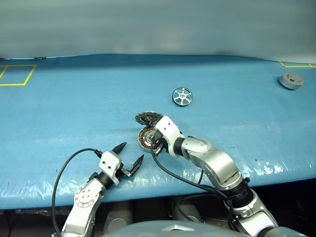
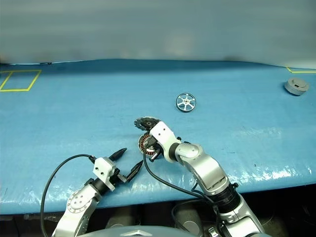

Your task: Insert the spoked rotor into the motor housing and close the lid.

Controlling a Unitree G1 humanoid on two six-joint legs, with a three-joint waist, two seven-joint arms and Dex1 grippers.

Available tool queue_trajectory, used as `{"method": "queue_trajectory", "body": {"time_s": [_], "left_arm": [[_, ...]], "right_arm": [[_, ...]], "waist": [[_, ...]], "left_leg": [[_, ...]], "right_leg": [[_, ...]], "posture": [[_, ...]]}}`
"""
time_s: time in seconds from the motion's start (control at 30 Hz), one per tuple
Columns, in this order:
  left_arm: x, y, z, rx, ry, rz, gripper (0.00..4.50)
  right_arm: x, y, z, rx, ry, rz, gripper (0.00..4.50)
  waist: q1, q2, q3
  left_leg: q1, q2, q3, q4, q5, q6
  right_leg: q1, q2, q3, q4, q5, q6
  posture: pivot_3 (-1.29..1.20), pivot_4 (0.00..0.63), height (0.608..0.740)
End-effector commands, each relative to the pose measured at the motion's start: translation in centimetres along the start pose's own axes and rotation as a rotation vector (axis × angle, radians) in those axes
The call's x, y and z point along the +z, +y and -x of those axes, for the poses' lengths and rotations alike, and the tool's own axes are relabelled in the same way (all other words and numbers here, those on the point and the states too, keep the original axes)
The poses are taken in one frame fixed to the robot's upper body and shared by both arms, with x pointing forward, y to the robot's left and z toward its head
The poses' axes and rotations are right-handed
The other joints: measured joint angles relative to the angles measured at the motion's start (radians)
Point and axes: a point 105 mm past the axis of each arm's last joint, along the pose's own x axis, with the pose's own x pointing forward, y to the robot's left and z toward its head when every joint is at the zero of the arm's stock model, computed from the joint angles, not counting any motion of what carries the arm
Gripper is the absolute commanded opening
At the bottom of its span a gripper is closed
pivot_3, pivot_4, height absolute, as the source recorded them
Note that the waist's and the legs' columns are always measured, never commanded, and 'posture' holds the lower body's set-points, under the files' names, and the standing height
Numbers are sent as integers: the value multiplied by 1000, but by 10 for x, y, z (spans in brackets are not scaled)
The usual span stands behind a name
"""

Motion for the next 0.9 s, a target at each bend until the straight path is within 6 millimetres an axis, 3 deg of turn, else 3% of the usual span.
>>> {"method": "queue_trajectory", "body": {"time_s": [0.03,0.23,0.37,0.47,0.6,0.77,0.9], "left_arm": [[6,-5,-2,-8,-29,-3,4500],[9,-6,-2,-4,-41,-1,4500],[9,-4,1,5,-37,-5,4500],[9,-2,2,10,-34,-7,4500],[8,-1,3,10,-29,-11,4500],[8,-2,1,-6,-24,-11,4500],[9,-2,-1,-18,-26,-18,4500]], "right_arm": [[2,5,-1,21,-16,-7,19],[21,2,13,54,-106,-38,19],[39,-7,41,81,-191,-35,19],[36,-25,62,47,-159,19,19],[15,-73,79,-149,31,160,19],[25,-150,77,-471,53,194,19],[34,-175,61,-532,80,300,19]], "waist": [[0,0,0],[0,0,0],[0,0,0],[2,0,0],[2,0,0],[-8,0,0],[-4,0,1]], "left_leg": [[0,0,0,0,0,0],[0,0,0,0,0,0],[0,0,-1,0,0,0],[0,0,-1,0,0,0],[0,0,0,1,0,0],[1,1,3,1,0,0],[0,0,4,0,0,0]], "right_leg": [[0,0,0,0,0,0],[0,0,0,0,0,0],[0,0,0,0,0,0],[0,0,0,0,0,0],[0,-2,0,-1,0,0],[0,1,0,0,1,-2],[-1,1,0,0,1,-2]], "posture": [[0,150,740],[0,150,740],[0,150,740],[0,150,740],[0,150,740],[0,150,740],[0,150,740]]}}
